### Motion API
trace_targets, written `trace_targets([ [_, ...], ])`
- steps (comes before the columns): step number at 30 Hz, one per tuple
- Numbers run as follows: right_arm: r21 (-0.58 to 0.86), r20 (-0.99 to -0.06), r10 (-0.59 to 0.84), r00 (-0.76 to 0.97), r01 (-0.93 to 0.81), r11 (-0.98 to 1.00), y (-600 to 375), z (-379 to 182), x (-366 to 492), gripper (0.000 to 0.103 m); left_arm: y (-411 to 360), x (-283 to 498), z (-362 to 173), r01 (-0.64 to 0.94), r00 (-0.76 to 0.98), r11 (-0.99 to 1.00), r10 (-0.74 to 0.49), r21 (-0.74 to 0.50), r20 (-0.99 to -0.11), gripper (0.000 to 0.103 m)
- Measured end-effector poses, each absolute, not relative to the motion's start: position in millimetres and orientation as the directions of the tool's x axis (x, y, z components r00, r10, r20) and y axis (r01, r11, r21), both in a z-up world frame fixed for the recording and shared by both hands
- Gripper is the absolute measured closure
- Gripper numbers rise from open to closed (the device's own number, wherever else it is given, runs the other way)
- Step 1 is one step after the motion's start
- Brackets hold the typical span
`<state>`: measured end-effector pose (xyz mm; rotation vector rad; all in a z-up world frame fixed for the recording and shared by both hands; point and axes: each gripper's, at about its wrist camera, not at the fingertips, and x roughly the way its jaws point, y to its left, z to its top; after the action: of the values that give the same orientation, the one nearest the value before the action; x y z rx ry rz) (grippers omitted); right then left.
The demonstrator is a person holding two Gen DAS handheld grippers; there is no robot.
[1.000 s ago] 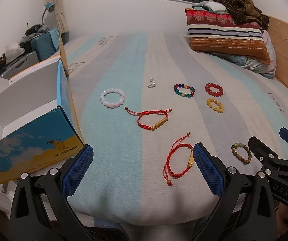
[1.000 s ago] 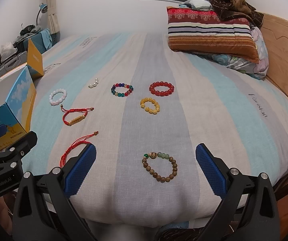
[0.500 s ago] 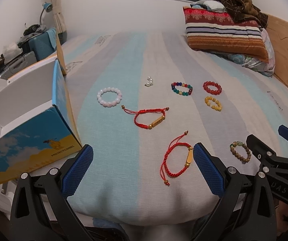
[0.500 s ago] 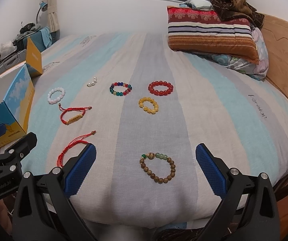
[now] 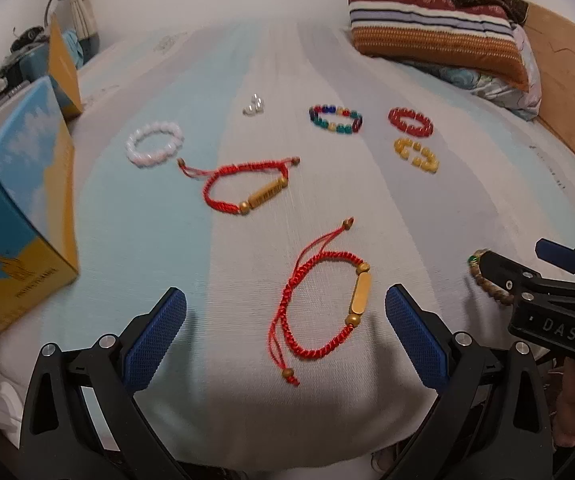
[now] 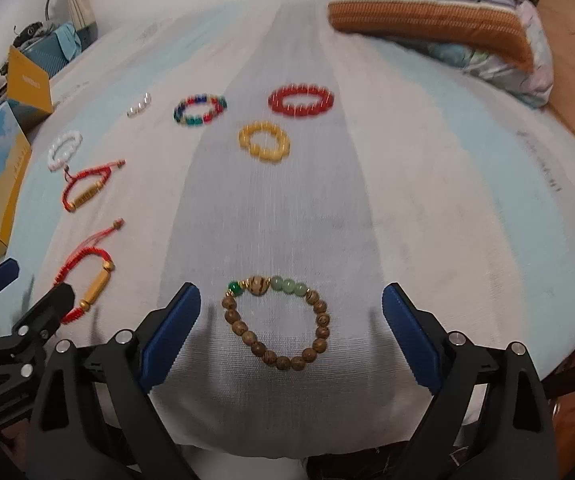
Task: Organize jewelry
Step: 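Grasp the brown wooden-bead bracelet with the right tool while the left tool grasps the red cord bracelet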
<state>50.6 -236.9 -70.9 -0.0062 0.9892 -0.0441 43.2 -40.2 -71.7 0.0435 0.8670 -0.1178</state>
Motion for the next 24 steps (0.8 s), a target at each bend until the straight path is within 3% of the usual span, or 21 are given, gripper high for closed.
trace_targets([
  [6,-0.008,-0.873,-0.025,0.488,0.037,0.999,-238,-97,63,0.026,-51,50,-94,0.141,0.577,0.990,-0.090,-0.010,-0.812,0.006],
  [10,0.005,-0.874,-0.006,0.486,0.021,1.000,-235,-96,62,0.040,-50,50,-96,0.138,0.572,0.990,-0.091,-0.014,-0.815,0.006],
  [13,0.013,-0.876,0.007,0.482,0.008,1.000,-232,-96,62,0.052,-47,51,-97,0.130,0.572,0.991,-0.080,-0.006,-0.816,0.017],
  [22,0.035,-0.876,0.024,0.481,0.014,0.999,-233,-94,62,0.092,-40,48,-90,0.145,0.568,0.989,-0.101,-0.021,-0.817,0.066],
  [24,0.049,-0.873,0.035,0.487,0.016,0.999,-234,-93,62,0.096,-36,48,-89,0.142,0.563,0.989,-0.110,-0.035,-0.819,0.085],
])
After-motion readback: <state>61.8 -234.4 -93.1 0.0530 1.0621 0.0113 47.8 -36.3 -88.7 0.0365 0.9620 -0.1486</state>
